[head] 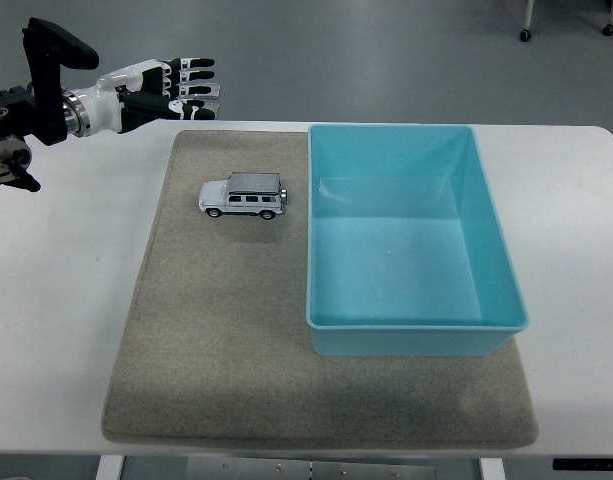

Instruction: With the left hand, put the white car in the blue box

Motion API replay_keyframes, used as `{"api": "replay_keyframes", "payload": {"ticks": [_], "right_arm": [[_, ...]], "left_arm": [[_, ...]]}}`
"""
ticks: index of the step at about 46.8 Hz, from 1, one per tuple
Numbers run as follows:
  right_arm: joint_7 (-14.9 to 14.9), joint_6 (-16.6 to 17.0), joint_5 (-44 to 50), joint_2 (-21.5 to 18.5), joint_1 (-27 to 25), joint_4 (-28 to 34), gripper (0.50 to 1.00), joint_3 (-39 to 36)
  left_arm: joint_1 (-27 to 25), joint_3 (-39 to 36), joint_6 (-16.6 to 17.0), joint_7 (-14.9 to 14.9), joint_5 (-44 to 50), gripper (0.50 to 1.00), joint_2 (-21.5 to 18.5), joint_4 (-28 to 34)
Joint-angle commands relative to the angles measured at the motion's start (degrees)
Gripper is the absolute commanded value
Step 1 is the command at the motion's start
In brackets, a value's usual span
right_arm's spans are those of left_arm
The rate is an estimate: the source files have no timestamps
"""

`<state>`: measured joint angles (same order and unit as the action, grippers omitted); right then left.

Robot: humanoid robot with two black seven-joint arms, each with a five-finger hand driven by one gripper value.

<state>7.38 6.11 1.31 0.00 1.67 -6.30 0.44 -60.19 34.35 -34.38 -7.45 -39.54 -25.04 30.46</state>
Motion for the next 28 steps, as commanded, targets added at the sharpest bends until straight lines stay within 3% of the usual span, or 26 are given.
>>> {"api": "replay_keyframes", "payload": {"ticks": [1, 12, 28], "right_arm": [[-0.1, 0.0, 0.0, 0.0, 0.0, 0.0, 0.936, 0.0], [0.0, 0.0, 0.0, 0.0, 0.0, 0.0, 0.936, 0.0], [0.0, 0.0, 0.0, 0.0, 0.0, 0.0, 0.936, 0.0]], "left_arm": [[-1.5, -0.8, 0.2, -0.4, -5.3, 0.999, 0.1, -0.4], [-2.5, -2.8, 0.1, -0.4, -10.0, 0.999, -0.3, 4.2], [-2.3, -3.1, 2.3, -0.4, -29.0, 0.999, -0.3, 12.4]]}}
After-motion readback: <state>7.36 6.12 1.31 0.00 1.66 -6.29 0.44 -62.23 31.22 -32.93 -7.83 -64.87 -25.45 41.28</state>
